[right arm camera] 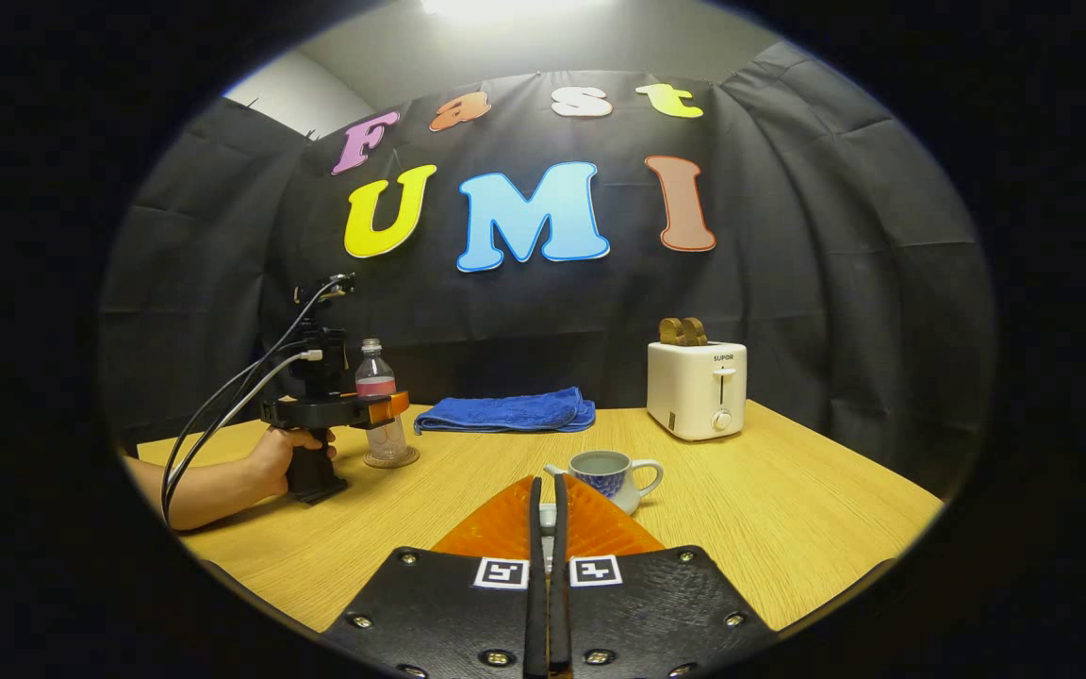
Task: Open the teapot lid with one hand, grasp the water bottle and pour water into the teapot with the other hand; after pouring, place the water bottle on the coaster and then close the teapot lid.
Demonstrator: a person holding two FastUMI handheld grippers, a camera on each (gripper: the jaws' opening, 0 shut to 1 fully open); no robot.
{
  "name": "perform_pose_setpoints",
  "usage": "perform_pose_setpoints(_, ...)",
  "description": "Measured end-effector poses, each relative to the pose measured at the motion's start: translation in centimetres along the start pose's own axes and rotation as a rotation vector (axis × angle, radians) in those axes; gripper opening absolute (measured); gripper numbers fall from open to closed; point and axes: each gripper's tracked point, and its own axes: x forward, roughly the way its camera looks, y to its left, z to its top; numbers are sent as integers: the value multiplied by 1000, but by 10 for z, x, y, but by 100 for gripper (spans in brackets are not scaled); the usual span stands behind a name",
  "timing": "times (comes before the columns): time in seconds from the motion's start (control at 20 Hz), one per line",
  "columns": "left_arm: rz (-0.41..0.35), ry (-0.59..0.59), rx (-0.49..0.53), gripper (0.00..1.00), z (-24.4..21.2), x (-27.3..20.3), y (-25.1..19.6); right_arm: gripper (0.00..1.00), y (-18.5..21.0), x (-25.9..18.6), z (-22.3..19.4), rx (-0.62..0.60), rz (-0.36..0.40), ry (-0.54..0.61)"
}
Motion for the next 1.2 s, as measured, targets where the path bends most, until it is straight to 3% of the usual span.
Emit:
perform_pose_setpoints(0.45, -16, 15, -10, 87, -4, -1, -3, 1, 2, -2, -1, 0, 6, 4)
perform_pose_setpoints(0.75, 11, -4, 39, 100, 1, -10, -2, 1, 1, -3, 0, 4, 0, 1)
perform_pose_setpoints(1.0, 31, -7, 27, 100, 3, -25, 2, 1, 5, -9, 4, 4, 8, -8)
perform_pose_setpoints(1.2, 2, -11, 12, 100, 4, -46, -9, 1, 8, -15, 7, 4, 13, -14)
